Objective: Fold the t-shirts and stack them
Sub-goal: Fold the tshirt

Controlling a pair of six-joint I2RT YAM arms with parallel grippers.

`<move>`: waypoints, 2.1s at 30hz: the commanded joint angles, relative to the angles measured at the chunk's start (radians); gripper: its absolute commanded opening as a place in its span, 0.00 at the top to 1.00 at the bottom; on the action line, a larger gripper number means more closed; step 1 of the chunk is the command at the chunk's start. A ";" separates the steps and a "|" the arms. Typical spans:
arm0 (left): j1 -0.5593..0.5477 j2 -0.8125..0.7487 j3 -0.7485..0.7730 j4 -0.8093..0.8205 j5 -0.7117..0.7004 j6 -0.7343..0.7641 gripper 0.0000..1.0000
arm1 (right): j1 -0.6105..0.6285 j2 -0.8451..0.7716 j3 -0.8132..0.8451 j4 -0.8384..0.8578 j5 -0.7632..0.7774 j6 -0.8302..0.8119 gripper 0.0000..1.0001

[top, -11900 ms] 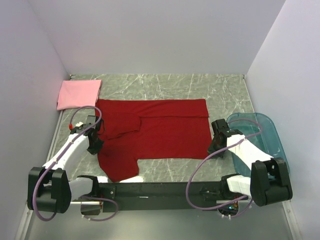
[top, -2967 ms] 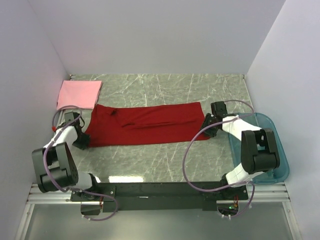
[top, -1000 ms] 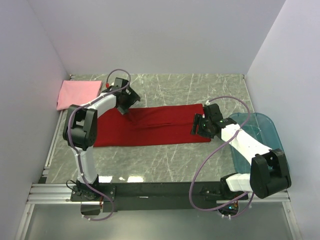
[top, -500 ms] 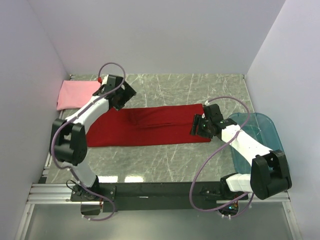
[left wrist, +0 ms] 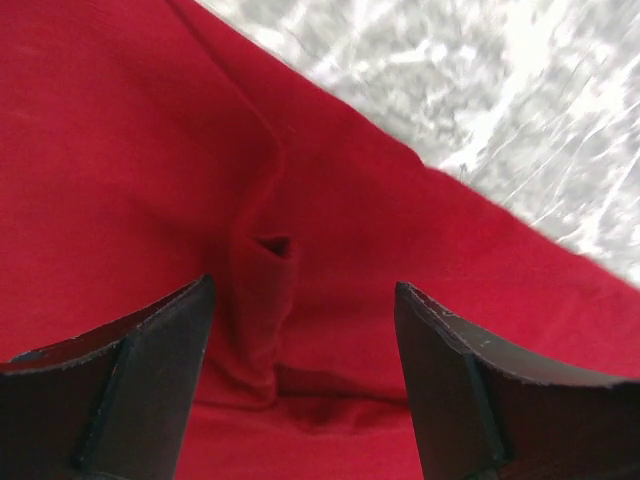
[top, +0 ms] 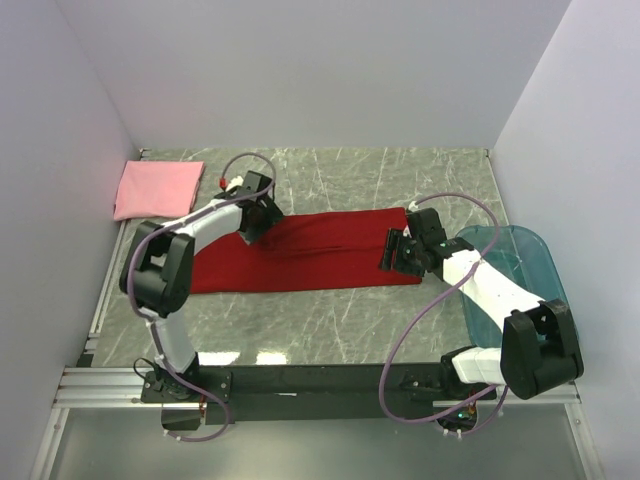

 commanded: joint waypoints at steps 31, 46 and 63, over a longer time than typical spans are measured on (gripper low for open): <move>-0.002 -0.389 -0.231 -0.216 -0.221 0.039 0.15 | 0.142 0.242 0.215 0.011 0.087 -0.117 0.52; 0.236 -0.182 -0.309 -0.144 -0.159 0.175 0.16 | 0.311 0.497 0.365 -0.184 0.167 -0.167 0.47; 0.183 0.352 0.370 -0.226 -0.132 0.477 0.02 | 0.659 0.492 0.354 -0.391 -0.113 -0.167 0.45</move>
